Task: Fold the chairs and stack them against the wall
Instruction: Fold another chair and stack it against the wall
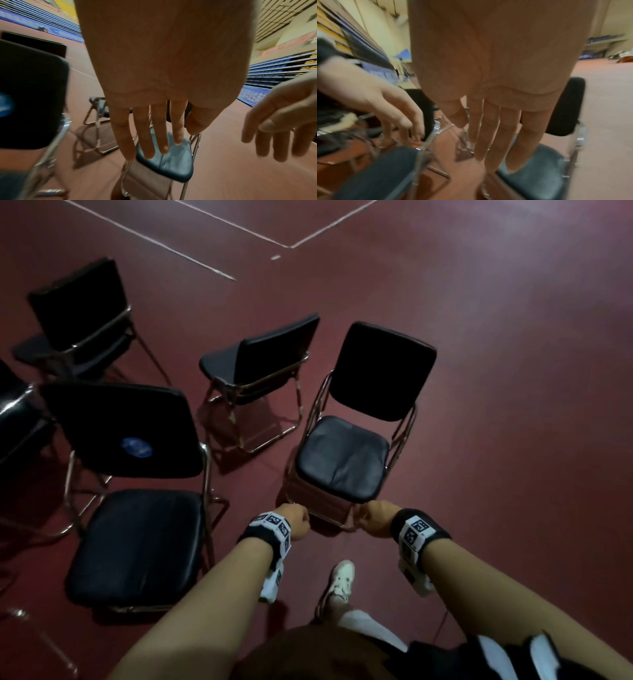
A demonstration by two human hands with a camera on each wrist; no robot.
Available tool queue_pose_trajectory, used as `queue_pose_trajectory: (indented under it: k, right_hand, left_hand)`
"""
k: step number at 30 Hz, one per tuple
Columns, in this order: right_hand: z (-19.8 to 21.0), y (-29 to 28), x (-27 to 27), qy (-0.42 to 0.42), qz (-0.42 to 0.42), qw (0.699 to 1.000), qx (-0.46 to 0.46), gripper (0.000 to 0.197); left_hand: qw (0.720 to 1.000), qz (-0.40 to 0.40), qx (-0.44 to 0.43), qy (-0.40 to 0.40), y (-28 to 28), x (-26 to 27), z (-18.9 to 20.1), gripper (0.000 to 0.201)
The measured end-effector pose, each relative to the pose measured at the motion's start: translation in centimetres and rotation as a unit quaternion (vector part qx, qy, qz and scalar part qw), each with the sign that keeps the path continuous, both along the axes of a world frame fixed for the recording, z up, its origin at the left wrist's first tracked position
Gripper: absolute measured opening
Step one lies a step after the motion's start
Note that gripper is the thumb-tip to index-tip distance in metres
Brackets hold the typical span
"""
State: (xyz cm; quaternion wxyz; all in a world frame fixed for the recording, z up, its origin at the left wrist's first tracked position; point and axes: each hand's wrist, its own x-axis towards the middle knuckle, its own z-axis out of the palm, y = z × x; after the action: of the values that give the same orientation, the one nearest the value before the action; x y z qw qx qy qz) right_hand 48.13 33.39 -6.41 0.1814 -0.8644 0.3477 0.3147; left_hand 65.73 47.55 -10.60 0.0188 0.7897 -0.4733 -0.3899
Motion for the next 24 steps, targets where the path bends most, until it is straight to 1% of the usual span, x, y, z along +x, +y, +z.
queue_pose_trajectory:
  k: [2,5,8,10,13,17,20,21,24]
  right_hand:
    - [-0.5,-4.1,-0.8,0.016,0.004,1.0,-0.007,0.034]
    - [-1.4,-10.8,-0.9,0.032,0.011,0.999,-0.015,0.036]
    - [-1.4,-17.4,0.8,0.016,0.019,1.0,-0.012,0.036]
    - [-0.9,-21.8,2.3,-0.002,0.038,0.999,-0.02,0.037]
    - [-0.4,-27.4,4.6,-0.008,0.079,0.996,-0.045,0.034]
    - [0.0,-33.1,8.4,-0.017,0.114,0.992,-0.052,0.031]
    - [0.2,-36.0,11.7,-0.023,0.127,0.99,-0.059,0.034]
    - [0.2,-36.9,12.9,-0.03,0.123,0.99,-0.063,0.036]
    - [0.2,-39.8,15.8,-0.06,0.06,0.994,-0.065,0.046]
  left_hand:
    - [1.0,-0.003,-0.004,0.007,-3.8,0.3,-0.1,0.033]
    - [1.0,0.022,0.01,0.014,-9.2,0.9,-0.5,0.03]
    - [0.998,0.064,0.005,0.018,-14.3,2.3,-0.5,0.031]
    - [0.995,0.095,-0.004,0.016,-17.7,3.2,-0.6,0.031]
    - [0.99,0.14,-0.001,0.028,-21.3,3.9,-0.8,0.029]
    - [0.985,0.166,0.021,0.042,-24.9,5.1,-1.5,0.026]
    - [0.983,0.175,0.03,0.05,-28.2,6.9,-1.8,0.026]
    - [0.983,0.177,0.028,0.051,-29.3,7.6,-1.9,0.026]
    - [0.984,0.172,0.02,0.049,-33.1,10.1,-2.8,0.027]
